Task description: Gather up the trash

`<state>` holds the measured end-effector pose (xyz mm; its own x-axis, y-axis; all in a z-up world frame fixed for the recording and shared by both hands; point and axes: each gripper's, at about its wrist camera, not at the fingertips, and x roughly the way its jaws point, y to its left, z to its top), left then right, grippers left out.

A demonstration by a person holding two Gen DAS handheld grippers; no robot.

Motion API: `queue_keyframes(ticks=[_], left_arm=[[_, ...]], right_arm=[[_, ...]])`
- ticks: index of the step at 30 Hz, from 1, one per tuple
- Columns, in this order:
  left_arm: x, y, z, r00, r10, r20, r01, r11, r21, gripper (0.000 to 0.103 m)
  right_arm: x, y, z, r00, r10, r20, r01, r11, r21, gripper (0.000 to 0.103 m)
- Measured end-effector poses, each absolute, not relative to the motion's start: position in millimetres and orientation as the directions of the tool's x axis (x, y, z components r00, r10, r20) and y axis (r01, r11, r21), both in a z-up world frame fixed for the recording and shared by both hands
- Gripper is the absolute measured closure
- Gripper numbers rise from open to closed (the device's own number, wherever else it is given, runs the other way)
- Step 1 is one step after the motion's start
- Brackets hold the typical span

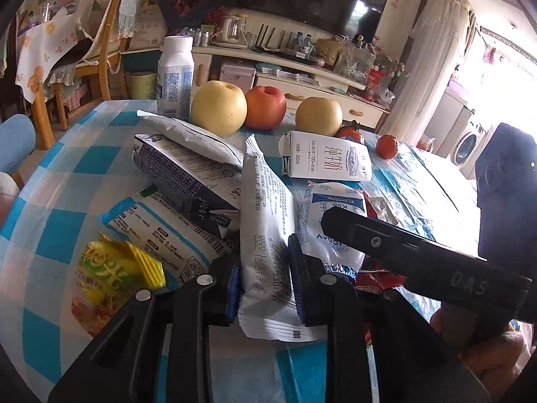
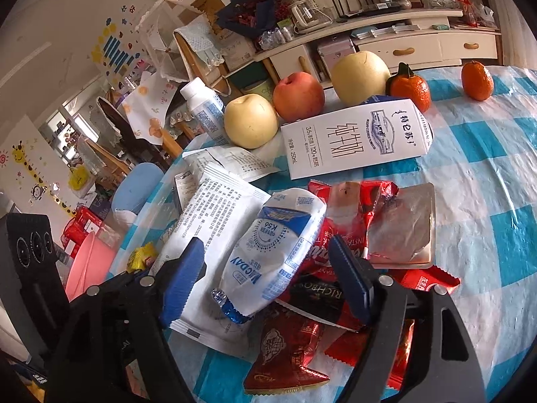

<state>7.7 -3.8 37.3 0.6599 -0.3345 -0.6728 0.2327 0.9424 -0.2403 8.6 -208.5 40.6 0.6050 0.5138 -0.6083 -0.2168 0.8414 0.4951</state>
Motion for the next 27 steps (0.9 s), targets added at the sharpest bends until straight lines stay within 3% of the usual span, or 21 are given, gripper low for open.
queue_keyframes(ticks=[3, 7, 13, 27], left_arm=[[5, 0, 39, 0.669, -0.326, -0.668, 0.225, 0.945, -0.237, 0.077], [2, 9, 41, 0.683, -0.314, -0.659, 0.211, 0.949, -0.233, 0.079], [-2, 23, 48, 0.698, -0.313, -0.644, 0.191, 0.948, -0.254, 0.082], [-22, 54, 78, 0.743, -0.352, -0.569, 0.191, 0.927, -0.324, 0.084]], right_arm=[[11, -210, 37, 0.596, 0.499, -0.629, -0.207, 0.852, 0.481, 0.063], [11, -209, 38, 0.597, 0.493, -0.633, -0.217, 0.859, 0.464, 0.073], [4, -206, 43, 0.601, 0.494, -0.628, -0.244, 0.862, 0.445, 0.081], [-25, -189, 77, 0.689, 0.422, -0.589, -0.279, 0.905, 0.322, 0.087]])
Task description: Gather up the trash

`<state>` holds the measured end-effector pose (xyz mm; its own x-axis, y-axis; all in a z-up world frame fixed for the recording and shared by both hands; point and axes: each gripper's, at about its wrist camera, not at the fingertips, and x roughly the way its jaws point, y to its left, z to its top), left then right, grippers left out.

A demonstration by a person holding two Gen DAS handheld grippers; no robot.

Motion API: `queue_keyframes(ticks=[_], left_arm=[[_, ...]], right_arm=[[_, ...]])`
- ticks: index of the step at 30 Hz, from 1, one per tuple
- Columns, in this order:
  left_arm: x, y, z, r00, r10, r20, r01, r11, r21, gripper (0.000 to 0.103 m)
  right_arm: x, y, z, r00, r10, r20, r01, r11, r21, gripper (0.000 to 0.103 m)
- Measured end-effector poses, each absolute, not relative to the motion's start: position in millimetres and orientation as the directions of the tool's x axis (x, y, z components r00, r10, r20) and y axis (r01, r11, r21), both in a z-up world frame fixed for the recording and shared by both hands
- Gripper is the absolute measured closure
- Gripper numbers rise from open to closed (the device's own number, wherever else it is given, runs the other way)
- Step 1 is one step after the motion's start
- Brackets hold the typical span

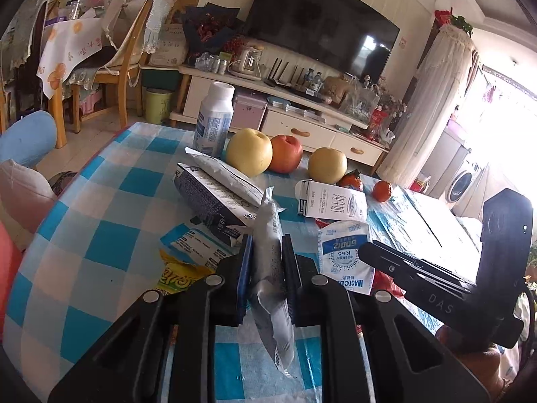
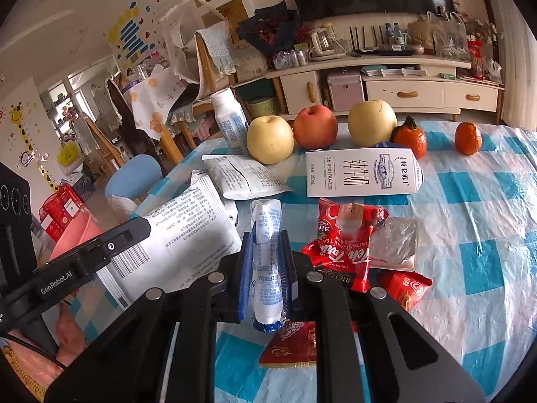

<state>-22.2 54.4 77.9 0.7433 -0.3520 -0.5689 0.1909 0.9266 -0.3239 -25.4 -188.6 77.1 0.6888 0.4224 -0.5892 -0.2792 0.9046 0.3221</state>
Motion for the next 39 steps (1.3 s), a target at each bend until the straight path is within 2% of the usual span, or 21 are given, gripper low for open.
queue_keyframes(ticks=[6, 12, 14, 16, 17, 22, 23, 26, 29, 30, 32, 34, 37, 39], left_arm=[[-27, 62, 82, 0.721, -0.385, -0.576, 0.213, 0.914, -0.344, 0.085], [-26, 61, 66, 0.645, -0.395, -0.654, 0.218, 0.916, -0.338, 0.084], [-24, 61, 58, 0.619, -0.391, -0.681, 0.21, 0.918, -0.336, 0.084], [-24, 61, 54, 0.608, -0.39, -0.692, 0.213, 0.919, -0.332, 0.084], [-23, 61, 53, 0.601, -0.396, -0.694, 0.213, 0.916, -0.339, 0.084], [-23, 54, 44, 0.562, -0.4, -0.724, 0.228, 0.916, -0.33, 0.083], [-23, 53, 42, 0.561, -0.393, -0.729, 0.226, 0.92, -0.322, 0.078], [-21, 53, 36, 0.539, -0.407, -0.738, 0.223, 0.913, -0.34, 0.064], [-18, 50, 27, 0.496, -0.427, -0.756, 0.23, 0.904, -0.359, 0.053], [-17, 49, 24, 0.479, -0.434, -0.763, 0.234, 0.901, -0.366, 0.052], [-16, 45, 20, 0.448, -0.449, -0.773, 0.249, 0.893, -0.374, 0.042], [-16, 42, 16, 0.431, -0.453, -0.78, 0.254, 0.891, -0.377, 0.035], [-15, 39, 11, 0.404, -0.465, -0.788, 0.26, 0.884, -0.389, 0.031], [-17, 34, 11, 0.4, -0.46, -0.793, 0.287, 0.884, -0.368, 0.024]], right_arm=[[-38, -177, 83, 0.672, 0.433, -0.601, -0.295, 0.901, 0.319, 0.087], [-41, -149, 54, 0.58, 0.396, -0.712, -0.317, 0.915, 0.25, 0.083], [-40, -146, 49, 0.573, 0.385, -0.723, -0.318, 0.918, 0.237, 0.074], [-41, -145, 49, 0.576, 0.383, -0.723, -0.327, 0.918, 0.226, 0.048], [-43, -145, 49, 0.584, 0.369, -0.723, -0.326, 0.922, 0.208, 0.043], [-46, -137, 44, 0.592, 0.324, -0.738, -0.355, 0.927, 0.122, 0.029], [-46, -136, 42, 0.592, 0.316, -0.741, -0.356, 0.928, 0.111, 0.029], [-46, -136, 39, 0.593, 0.306, -0.745, -0.359, 0.928, 0.095, 0.029], [-45, -137, 38, 0.595, 0.301, -0.745, -0.364, 0.928, 0.083, 0.032], [-47, -138, 38, 0.597, 0.298, -0.745, -0.365, 0.928, 0.079, 0.036], [-48, -141, 39, 0.601, 0.29, -0.745, -0.362, 0.93, 0.07, 0.048], [-49, -144, 39, 0.596, 0.289, -0.749, -0.364, 0.929, 0.069, 0.068], [-50, -151, 38, 0.583, 0.315, -0.749, -0.367, 0.924, 0.103, 0.07], [-49, -157, 39, 0.573, 0.341, -0.745, -0.366, 0.92, 0.14, 0.071]])
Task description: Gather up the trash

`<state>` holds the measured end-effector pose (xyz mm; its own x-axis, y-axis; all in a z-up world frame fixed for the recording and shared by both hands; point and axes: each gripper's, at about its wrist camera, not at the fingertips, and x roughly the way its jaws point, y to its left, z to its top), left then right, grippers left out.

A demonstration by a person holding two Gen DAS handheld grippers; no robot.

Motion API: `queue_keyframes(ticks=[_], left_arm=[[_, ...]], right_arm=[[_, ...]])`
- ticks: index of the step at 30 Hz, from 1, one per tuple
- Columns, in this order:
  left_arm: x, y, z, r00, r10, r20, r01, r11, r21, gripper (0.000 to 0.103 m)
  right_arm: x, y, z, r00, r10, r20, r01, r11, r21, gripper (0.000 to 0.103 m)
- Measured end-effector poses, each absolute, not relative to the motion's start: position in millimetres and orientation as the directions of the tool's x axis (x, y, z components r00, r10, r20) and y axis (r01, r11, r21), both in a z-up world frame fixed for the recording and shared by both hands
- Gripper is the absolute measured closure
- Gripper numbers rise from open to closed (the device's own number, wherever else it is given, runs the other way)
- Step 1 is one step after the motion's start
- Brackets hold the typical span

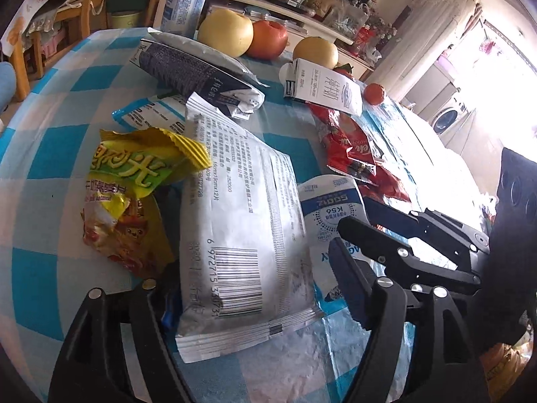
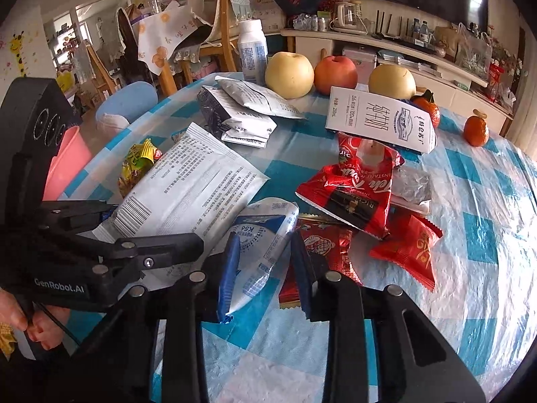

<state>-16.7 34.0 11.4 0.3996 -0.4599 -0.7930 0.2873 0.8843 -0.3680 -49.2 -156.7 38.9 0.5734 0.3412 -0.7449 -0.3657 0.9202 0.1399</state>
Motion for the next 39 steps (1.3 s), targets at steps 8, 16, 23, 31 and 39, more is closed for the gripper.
queue_keyframes(ticks=[8, 16, 23, 31, 39], left_arm=[[-28, 8, 7, 0.432, -0.358, -0.828, 0.4, 0.899, -0.18, 0.01], [-33, -2, 5, 0.501, -0.223, -0.836, 0.411, 0.911, 0.003, 0.023], [-34, -1, 5, 0.521, -0.212, -0.827, 0.397, 0.918, 0.015, 0.027], [-36, 14, 12, 0.541, -0.181, -0.822, 0.353, 0.935, 0.026, 0.029], [-37, 36, 31, 0.584, -0.172, -0.794, 0.299, 0.954, 0.014, 0.031]], right_arm=[[-43, -171, 40, 0.549, 0.393, -0.738, -0.355, 0.908, 0.22, 0.071], [-42, -169, 39, 0.53, 0.407, -0.744, -0.37, 0.9, 0.228, 0.066], [-40, -166, 37, 0.519, 0.428, -0.74, -0.373, 0.892, 0.255, 0.06], [-45, -149, 37, 0.533, 0.391, -0.751, -0.41, 0.895, 0.176, 0.038], [-49, -154, 40, 0.549, 0.4, -0.734, -0.399, 0.897, 0.19, 0.027]])
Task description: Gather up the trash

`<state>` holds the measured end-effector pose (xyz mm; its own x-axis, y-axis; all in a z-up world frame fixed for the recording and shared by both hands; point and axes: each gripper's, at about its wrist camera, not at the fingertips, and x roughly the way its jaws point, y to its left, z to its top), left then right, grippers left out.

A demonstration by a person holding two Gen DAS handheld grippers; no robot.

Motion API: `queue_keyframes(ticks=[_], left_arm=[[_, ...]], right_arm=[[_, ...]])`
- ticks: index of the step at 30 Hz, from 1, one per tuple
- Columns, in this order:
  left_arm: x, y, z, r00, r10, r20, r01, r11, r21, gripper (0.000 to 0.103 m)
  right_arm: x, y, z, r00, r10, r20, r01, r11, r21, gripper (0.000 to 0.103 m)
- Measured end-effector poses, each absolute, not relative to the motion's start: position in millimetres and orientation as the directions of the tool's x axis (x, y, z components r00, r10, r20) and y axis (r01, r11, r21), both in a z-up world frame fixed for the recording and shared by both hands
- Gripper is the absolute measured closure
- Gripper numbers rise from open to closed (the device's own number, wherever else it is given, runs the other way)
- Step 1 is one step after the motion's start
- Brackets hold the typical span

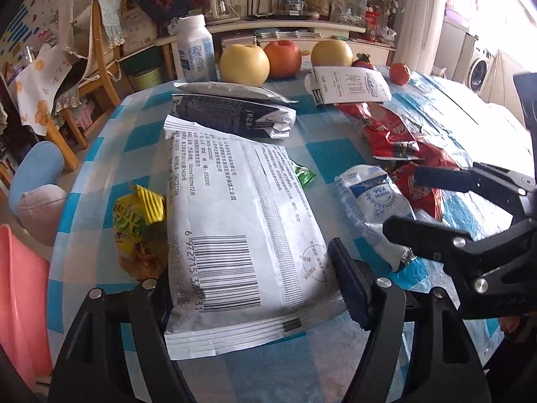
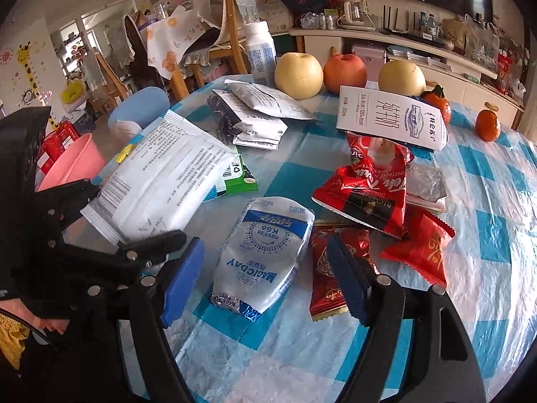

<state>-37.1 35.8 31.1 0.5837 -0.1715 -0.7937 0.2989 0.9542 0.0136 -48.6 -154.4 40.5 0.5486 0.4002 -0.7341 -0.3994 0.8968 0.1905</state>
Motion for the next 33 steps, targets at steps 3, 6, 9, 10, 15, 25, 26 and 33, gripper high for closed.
queue_keyframes(ticks=[3, 6, 9, 10, 15, 25, 26, 33], left_arm=[[-34, 52, 45, 0.602, -0.186, -0.776, 0.254, 0.967, -0.035, 0.058], [-32, 64, 52, 0.599, -0.235, -0.766, 0.237, 0.965, -0.11, 0.058], [-31, 63, 46, 0.578, -0.238, -0.78, 0.243, 0.963, -0.114, 0.058], [-30, 62, 43, 0.561, -0.248, -0.79, 0.248, 0.961, -0.125, 0.058], [-22, 65, 29, 0.522, -0.273, -0.808, 0.212, 0.959, -0.188, 0.047], [-15, 72, 22, 0.5, -0.358, -0.789, 0.153, 0.933, -0.326, 0.056], [-15, 72, 23, 0.505, -0.356, -0.786, 0.145, 0.933, -0.33, 0.058], [-19, 96, 40, 0.551, -0.417, -0.722, 0.097, 0.892, -0.442, 0.081]], right_arm=[[-54, -146, 37, 0.541, 0.4, -0.74, -0.424, 0.889, 0.171, 0.027], [-56, -133, 30, 0.544, 0.361, -0.757, -0.442, 0.891, 0.108, 0.027], [-55, -122, 23, 0.563, 0.316, -0.764, -0.438, 0.898, 0.049, 0.033], [-54, -120, 21, 0.569, 0.302, -0.765, -0.433, 0.901, 0.033, 0.043], [-54, -114, 17, 0.587, 0.261, -0.766, -0.418, 0.908, -0.012, 0.047], [-63, -116, 30, 0.629, 0.233, -0.742, -0.384, 0.923, -0.035, 0.048], [-64, -116, 33, 0.636, 0.23, -0.737, -0.379, 0.925, -0.039, 0.048], [-75, -117, 51, 0.674, 0.212, -0.708, -0.351, 0.935, -0.055, 0.047]])
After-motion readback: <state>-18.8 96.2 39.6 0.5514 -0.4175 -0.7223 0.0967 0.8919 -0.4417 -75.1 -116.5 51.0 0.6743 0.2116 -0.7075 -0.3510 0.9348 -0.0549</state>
